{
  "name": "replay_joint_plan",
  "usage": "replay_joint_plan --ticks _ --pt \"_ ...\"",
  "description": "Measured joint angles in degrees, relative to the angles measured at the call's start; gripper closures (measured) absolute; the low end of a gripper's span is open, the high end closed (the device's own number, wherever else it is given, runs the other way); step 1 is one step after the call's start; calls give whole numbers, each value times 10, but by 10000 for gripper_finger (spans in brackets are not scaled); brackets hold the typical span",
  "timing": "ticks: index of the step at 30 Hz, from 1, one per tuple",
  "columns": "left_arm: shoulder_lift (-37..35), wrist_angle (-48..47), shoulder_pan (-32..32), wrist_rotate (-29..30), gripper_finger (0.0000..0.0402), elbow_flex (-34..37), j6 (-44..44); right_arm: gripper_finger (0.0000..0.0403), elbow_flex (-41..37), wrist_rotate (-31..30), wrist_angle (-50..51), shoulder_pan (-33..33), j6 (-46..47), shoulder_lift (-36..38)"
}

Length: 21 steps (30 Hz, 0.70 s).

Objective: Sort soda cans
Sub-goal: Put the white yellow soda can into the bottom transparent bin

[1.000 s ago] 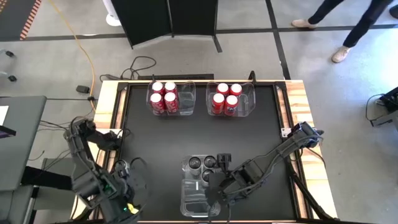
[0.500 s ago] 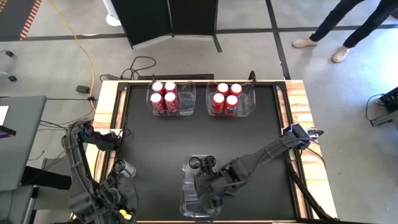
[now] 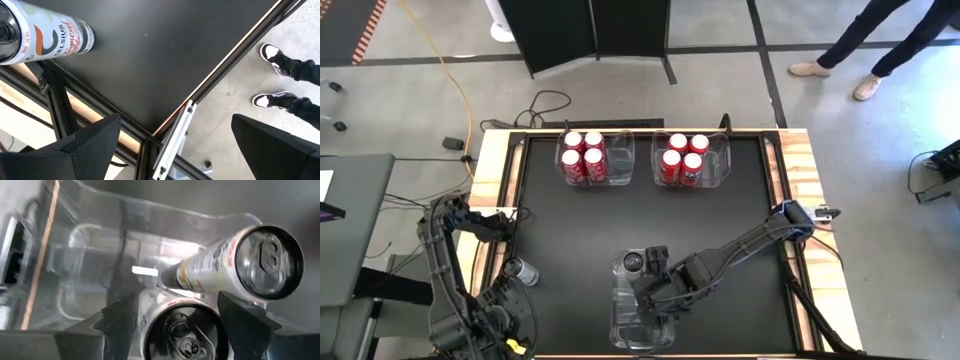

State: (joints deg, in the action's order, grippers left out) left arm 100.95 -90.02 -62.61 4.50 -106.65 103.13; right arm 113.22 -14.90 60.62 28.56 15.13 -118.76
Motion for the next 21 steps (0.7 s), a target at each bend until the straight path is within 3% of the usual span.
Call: replay_joint_plan --ticks 8,16,21 --pt "0 0 0 10 26 0 16 117 8 -7 13 12 -6 -1" --pt "-9 0 36 32 26 -2 113 117 95 4 -4 15 -8 -2" --pt "-35 1 84 28 26 -2 77 117 157 5 -14 13 -46 -2"
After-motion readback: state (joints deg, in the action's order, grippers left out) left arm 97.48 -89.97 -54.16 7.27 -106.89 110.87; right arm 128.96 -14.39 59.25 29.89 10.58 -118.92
